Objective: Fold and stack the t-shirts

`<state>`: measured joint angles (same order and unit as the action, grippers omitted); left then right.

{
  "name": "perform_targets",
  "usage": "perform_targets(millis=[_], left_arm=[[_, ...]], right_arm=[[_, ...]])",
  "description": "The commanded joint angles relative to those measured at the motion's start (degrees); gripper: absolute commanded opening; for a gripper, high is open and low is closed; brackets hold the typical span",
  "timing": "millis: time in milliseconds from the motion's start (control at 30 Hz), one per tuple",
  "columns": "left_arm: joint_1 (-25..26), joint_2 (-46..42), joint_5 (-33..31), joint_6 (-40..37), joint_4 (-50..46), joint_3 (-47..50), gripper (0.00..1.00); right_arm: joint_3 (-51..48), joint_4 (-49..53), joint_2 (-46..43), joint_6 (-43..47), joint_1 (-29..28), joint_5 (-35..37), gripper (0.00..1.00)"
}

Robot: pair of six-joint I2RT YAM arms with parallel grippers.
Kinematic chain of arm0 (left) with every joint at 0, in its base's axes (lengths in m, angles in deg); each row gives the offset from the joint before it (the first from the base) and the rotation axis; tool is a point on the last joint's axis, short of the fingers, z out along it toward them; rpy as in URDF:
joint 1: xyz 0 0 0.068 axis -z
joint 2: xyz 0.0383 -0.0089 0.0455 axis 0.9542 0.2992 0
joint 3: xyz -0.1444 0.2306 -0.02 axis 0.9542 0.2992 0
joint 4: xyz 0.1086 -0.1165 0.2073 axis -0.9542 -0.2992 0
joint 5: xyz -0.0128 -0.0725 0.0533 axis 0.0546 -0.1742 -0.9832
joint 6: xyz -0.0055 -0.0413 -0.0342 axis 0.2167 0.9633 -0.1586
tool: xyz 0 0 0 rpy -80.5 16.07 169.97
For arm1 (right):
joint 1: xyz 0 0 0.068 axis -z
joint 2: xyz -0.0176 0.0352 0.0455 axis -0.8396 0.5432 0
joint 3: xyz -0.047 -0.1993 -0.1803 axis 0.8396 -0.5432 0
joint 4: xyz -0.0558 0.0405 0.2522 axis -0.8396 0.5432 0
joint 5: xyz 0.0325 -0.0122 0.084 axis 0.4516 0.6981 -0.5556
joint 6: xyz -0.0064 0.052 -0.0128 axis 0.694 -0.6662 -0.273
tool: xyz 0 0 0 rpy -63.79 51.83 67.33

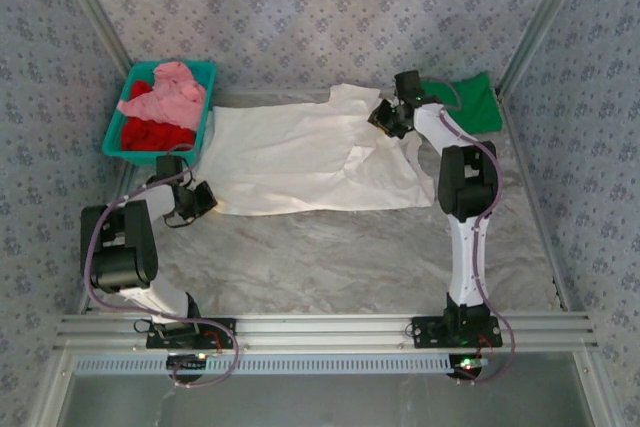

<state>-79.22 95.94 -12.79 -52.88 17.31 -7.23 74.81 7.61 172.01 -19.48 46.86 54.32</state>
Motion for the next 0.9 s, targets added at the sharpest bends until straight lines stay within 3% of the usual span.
perform_targets(millis=[0, 100, 167, 400, 867], left_arm=[[-0.01, -1.01, -2.61, 0.54, -4.10, 1.41, 0.02], [-0.24, -1.48, -2.77, 0.81, -3.90, 1.69, 0.02], [-0.25, -1.37, -2.82, 0.73, -3.89, 1.56, 0.02], [-0.34, -1.24, -2.33, 0.46, -3.75, 1.62, 0.01], [-0.39, -1.21, -1.49, 0.23, -3.86, 1.25, 0.00]], right_arm=[[-6.21, -2.00, -6.42, 2.45, -0.44, -1.07, 0.28], [-14.24, -4.83, -10.21, 2.46, -0.82, -0.84, 0.16], [-18.27, -7.08, -11.72, 3.43, -1.55, -1.19, 0.00], [-22.82, -9.44, -10.22, 4.11, -2.31, -0.15, 0.00], [-8.47, -8.79, 3.00, 3.43, -4.92, -0.36, 0.00]])
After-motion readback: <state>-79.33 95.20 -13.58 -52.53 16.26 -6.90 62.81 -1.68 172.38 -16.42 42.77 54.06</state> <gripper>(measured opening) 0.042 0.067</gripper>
